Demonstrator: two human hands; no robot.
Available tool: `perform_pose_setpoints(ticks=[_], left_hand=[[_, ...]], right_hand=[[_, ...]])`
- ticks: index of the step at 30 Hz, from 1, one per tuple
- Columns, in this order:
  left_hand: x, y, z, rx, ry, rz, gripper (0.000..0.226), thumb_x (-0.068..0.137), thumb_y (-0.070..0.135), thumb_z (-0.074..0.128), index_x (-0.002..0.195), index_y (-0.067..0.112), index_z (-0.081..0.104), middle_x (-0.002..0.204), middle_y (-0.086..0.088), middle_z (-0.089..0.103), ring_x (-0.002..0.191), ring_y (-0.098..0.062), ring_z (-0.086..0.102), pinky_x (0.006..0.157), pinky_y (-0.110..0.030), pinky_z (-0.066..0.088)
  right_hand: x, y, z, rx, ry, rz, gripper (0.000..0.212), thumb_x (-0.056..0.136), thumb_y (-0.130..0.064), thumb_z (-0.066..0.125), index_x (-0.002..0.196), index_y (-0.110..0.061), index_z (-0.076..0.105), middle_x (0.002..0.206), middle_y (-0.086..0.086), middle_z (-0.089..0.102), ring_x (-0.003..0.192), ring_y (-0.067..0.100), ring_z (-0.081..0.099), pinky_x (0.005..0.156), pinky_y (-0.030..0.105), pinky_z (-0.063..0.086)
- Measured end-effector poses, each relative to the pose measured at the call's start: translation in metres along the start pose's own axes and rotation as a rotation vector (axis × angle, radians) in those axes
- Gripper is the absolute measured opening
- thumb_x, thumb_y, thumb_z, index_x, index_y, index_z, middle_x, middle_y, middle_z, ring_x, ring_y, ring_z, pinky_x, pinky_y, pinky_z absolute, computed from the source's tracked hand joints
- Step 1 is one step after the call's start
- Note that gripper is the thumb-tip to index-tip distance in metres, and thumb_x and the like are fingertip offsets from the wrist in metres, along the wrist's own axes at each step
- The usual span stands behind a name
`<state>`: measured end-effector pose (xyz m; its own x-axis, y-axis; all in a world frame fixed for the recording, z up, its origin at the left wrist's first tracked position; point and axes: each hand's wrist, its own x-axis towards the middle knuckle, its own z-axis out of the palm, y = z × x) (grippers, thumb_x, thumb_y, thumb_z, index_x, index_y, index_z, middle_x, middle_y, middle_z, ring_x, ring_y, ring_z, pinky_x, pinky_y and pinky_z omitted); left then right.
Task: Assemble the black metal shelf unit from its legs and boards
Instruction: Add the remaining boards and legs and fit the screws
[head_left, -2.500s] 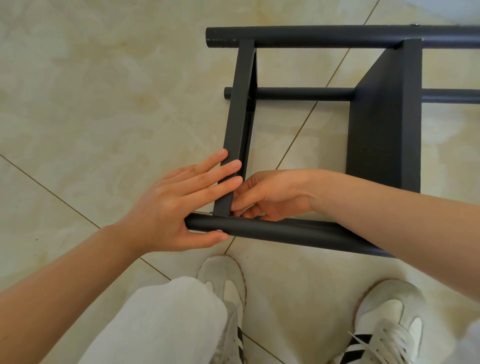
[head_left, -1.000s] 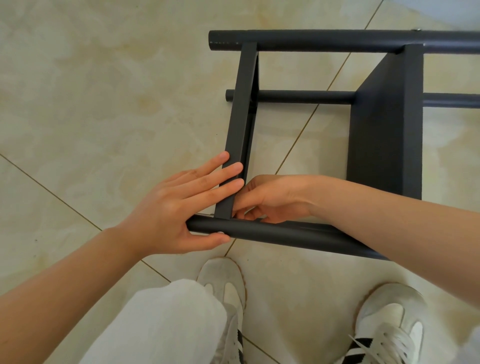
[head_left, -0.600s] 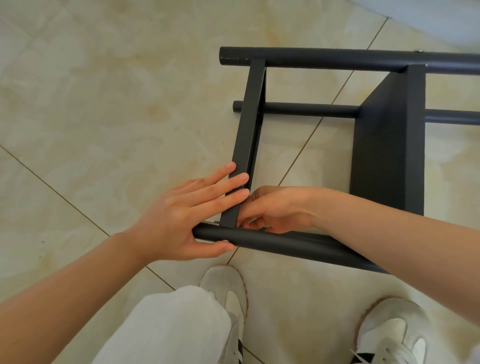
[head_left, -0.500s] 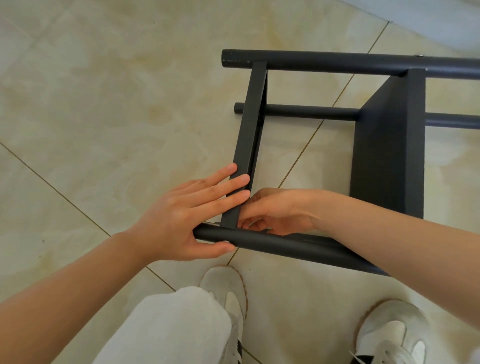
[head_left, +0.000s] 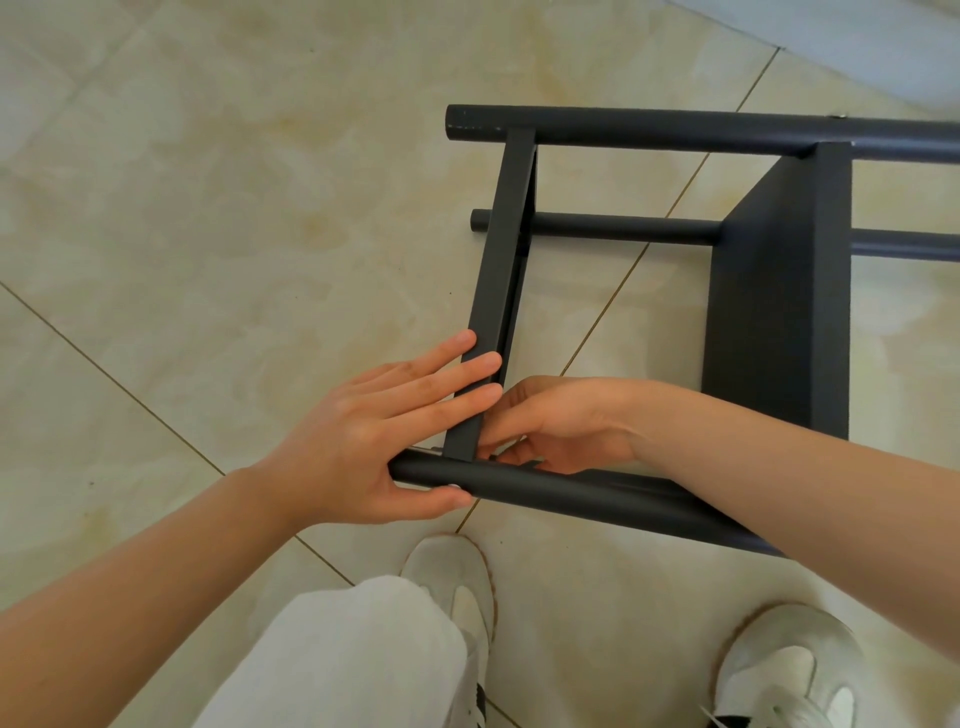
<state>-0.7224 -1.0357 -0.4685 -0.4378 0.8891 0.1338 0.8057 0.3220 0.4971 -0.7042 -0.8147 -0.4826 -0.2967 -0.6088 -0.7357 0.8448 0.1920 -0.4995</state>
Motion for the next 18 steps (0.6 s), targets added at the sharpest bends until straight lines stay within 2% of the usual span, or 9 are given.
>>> perform_pose_setpoints(ticks=[3, 6, 12, 15, 18], left_hand=[[0.000, 0.001, 0.000, 0.003, 0.001, 0.001, 0.065, 0.093, 0.048, 0.066, 0.142, 0.008, 0.050, 0.155, -0.011, 0.043, 0.149, -0.029, 0.032, 0.106, -0.039, 0.048], [0.001, 0.001, -0.001, 0.004, 0.006, 0.002, 0.065, 0.093, 0.048, 0.065, 0.142, 0.008, 0.050, 0.155, -0.011, 0.043, 0.149, -0.029, 0.032, 0.105, -0.038, 0.048], [0.001, 0.004, -0.002, 0.002, -0.010, -0.025, 0.065, 0.093, 0.048, 0.065, 0.144, 0.010, 0.049, 0.156, -0.009, 0.041, 0.150, -0.027, 0.030, 0.110, -0.033, 0.043], [-0.002, 0.010, -0.001, -0.032, -0.033, -0.101, 0.068, 0.093, 0.045, 0.064, 0.149, 0.013, 0.044, 0.162, -0.004, 0.034, 0.152, -0.023, 0.025, 0.117, -0.030, 0.034], [-0.012, 0.024, 0.007, -0.173, 0.005, -0.288, 0.078, 0.090, 0.042, 0.066, 0.157, 0.024, 0.031, 0.166, 0.008, 0.023, 0.152, -0.012, 0.025, 0.118, -0.027, 0.031]], right_hand=[[-0.001, 0.000, 0.001, 0.005, 0.007, -0.005, 0.014, 0.094, -0.012, 0.062, 0.102, -0.010, 0.072, 0.111, 0.014, 0.068, 0.105, 0.027, 0.064, 0.106, 0.046, 0.047], [-0.001, -0.003, 0.003, -0.042, 0.034, -0.005, 0.012, 0.093, -0.015, 0.064, 0.100, -0.010, 0.072, 0.104, 0.012, 0.067, 0.100, 0.026, 0.064, 0.104, 0.045, 0.048], [-0.001, -0.005, 0.006, -0.129, 0.117, -0.040, 0.017, 0.091, -0.021, 0.066, 0.101, -0.009, 0.072, 0.091, 0.009, 0.067, 0.089, 0.021, 0.062, 0.088, 0.035, 0.053], [-0.004, -0.003, 0.004, -0.135, 0.100, -0.063, 0.015, 0.093, -0.021, 0.064, 0.101, -0.011, 0.073, 0.099, 0.011, 0.074, 0.094, 0.022, 0.069, 0.091, 0.035, 0.055], [-0.011, 0.000, 0.003, -0.165, 0.056, -0.091, 0.016, 0.096, -0.019, 0.060, 0.107, -0.015, 0.070, 0.106, 0.005, 0.075, 0.101, 0.020, 0.071, 0.092, 0.034, 0.056]])
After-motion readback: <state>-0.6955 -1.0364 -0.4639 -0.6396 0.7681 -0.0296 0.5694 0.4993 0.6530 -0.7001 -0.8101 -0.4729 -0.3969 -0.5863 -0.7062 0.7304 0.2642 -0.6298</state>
